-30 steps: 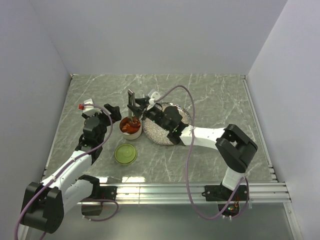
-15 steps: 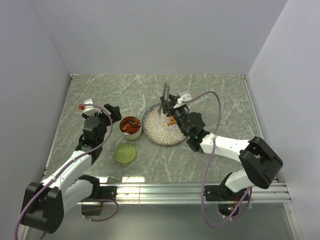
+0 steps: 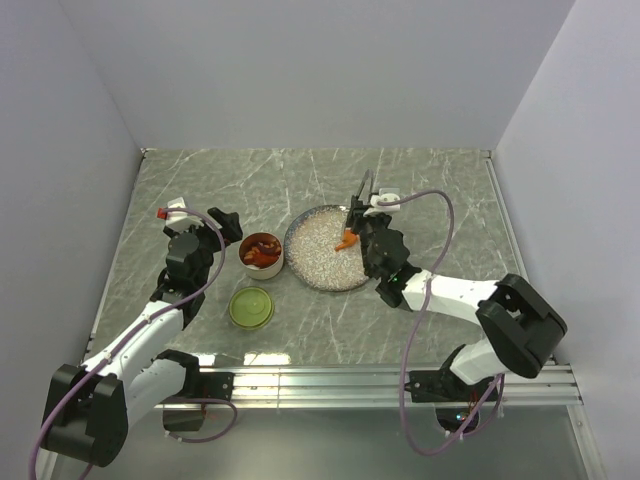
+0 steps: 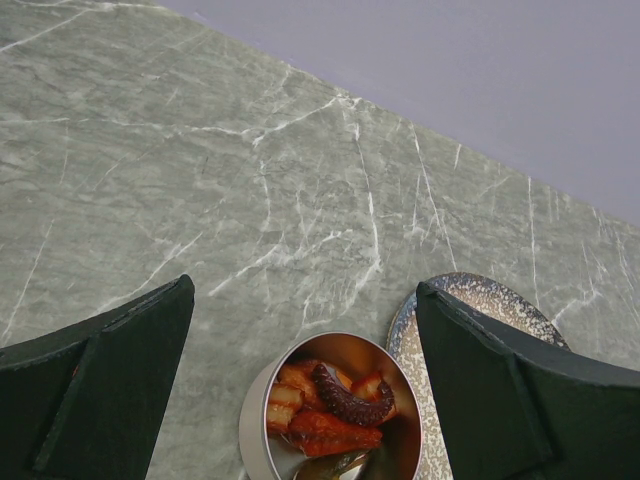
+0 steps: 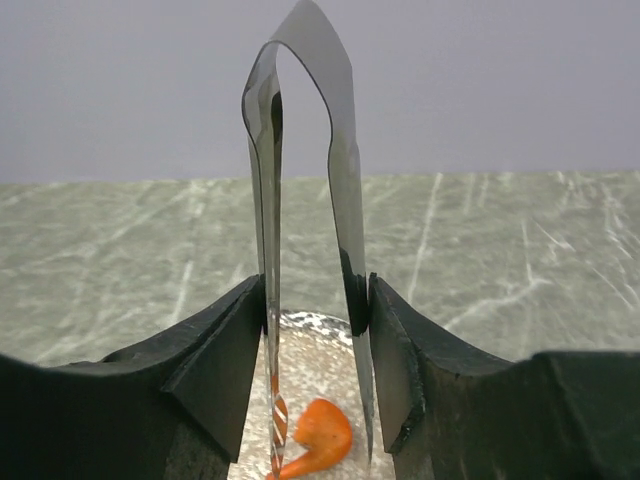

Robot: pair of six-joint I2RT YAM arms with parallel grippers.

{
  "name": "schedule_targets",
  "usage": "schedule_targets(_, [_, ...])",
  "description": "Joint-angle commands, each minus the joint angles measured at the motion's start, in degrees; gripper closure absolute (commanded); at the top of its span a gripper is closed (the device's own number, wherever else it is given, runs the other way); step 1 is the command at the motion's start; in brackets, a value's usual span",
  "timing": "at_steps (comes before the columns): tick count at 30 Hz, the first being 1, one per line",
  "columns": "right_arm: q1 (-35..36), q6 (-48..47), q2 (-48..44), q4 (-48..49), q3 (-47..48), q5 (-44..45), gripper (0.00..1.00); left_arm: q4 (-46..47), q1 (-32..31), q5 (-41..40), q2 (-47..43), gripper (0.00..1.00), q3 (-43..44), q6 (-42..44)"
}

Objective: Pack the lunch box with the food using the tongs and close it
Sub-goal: Pick up the food using the clamp

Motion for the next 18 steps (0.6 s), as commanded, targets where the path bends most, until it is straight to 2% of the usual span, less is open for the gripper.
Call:
schedule_targets(1, [0.1,-0.9,1.6,2.7,2.5,5.0,0.47,2.3,0.3,-0.2,-0.2,0.00,0.2,-0.4])
schedule_targets(18, [-1.7,2.0,7.2,4.2,4.6,1.5,0.45,2.4,0.3,-0.2,-0.3,0.01,0.0,-0.4])
